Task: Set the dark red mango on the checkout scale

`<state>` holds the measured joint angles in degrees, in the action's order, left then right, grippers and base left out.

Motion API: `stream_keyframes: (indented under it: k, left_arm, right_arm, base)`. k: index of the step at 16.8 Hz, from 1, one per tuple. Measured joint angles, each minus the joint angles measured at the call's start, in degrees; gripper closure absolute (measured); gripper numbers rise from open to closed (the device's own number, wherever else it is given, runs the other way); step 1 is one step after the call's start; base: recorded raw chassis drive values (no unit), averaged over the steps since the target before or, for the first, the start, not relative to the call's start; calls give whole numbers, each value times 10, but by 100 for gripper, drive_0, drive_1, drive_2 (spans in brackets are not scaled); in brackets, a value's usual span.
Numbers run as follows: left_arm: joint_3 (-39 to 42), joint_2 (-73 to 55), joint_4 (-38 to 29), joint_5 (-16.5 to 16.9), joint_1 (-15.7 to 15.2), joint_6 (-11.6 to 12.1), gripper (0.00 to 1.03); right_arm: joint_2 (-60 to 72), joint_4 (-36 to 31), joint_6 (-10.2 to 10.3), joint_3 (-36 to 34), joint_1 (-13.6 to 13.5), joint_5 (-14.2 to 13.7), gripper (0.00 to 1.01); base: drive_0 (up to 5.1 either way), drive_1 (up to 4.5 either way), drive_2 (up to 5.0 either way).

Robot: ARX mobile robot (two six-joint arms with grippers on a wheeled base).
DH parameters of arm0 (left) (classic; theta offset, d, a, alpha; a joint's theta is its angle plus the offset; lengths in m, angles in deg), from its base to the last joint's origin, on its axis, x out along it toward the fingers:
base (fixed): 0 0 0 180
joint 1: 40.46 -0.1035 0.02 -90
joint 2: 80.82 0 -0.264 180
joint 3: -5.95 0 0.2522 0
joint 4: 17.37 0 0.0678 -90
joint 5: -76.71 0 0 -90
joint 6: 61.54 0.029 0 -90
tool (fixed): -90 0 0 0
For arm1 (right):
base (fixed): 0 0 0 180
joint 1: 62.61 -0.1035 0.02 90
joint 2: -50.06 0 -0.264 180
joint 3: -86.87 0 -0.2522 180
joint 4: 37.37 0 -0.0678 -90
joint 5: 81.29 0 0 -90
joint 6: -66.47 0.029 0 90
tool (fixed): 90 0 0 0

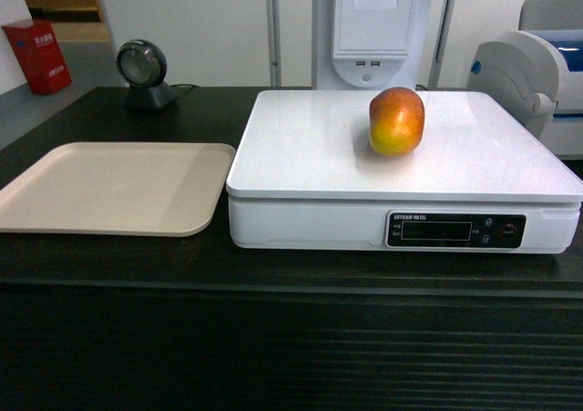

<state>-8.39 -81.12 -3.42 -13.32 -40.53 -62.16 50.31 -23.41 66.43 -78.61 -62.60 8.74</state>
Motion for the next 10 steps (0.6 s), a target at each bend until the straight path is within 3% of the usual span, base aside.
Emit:
stream_keyframes:
  k: [10]
  left_arm:
    - [0, 0, -1, 0, 0, 0, 5]
  right_arm:
    - [0, -1, 0, 0, 0, 0, 3]
  base:
    - [0, 0, 0]
